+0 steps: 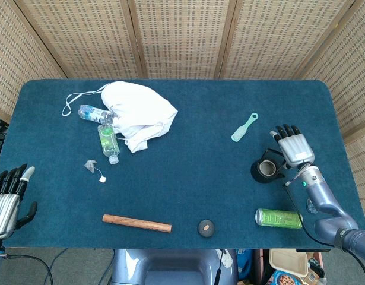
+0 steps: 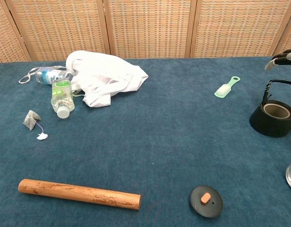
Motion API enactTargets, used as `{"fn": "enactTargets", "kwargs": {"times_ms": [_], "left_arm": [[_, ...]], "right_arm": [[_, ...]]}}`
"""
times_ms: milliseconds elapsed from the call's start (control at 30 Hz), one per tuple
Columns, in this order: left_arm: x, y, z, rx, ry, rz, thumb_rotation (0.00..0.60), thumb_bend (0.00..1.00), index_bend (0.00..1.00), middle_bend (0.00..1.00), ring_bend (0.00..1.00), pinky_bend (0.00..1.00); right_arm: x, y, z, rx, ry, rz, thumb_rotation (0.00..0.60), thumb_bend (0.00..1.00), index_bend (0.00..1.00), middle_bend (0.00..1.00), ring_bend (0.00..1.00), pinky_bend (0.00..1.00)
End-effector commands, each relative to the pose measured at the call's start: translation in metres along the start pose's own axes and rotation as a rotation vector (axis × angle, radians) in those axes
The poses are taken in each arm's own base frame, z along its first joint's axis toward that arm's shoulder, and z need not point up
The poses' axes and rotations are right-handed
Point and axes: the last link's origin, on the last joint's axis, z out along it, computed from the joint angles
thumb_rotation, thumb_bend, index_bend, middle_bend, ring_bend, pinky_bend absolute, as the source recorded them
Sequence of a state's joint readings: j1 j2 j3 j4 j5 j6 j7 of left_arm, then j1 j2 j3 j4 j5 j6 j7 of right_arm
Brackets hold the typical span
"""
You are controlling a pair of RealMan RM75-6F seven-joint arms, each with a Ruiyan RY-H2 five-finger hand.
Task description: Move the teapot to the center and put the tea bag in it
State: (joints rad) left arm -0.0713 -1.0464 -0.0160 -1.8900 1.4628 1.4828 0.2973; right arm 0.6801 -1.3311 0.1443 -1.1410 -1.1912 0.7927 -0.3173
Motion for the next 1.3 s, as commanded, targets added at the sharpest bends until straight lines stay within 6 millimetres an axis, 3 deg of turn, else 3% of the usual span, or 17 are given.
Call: {"fn": "enactTargets", "kwargs": {"times_ms": [33,533,1067,1300], "left_arm": [[0.0,0.0,0.0,0.002,0.0,-0.001,0.6,0.46,0.04,0.0,0.04,0.0],[-0.001,-0.007,-0.004,0.027,-0.004,0.002,0.6,0.46,0.04,0.0,0.04,0.0],[-0.002,0.001,0.003,-0.007,-0.006,-0.005,0.6,0.46,0.04,0.0,0.04,0.0],[-0.004,0.003,0.005,-0.017,-0.01,-0.005,0.6,0.46,0.04,0.0,0.04,0.0]], "right_arm": [[0.006,-0.008,0.005,0.024,0.014,0.003,0.582,0.1,0.16,0.14,0.04,0.14],[0.028,-0.049,0.019,0.133,0.057,0.035,0.583,0.1,0.16,0.14,0.04,0.14],[0.04,-0.023,-0.012,0.096,0.085,0.109,0.584,0.09,0.16,0.17,0.05,0.14],[0.049,-0.022,-0.016,0.118,0.04,0.143,0.583,0.29,0.21,0.27,0.2,0.2]]}}
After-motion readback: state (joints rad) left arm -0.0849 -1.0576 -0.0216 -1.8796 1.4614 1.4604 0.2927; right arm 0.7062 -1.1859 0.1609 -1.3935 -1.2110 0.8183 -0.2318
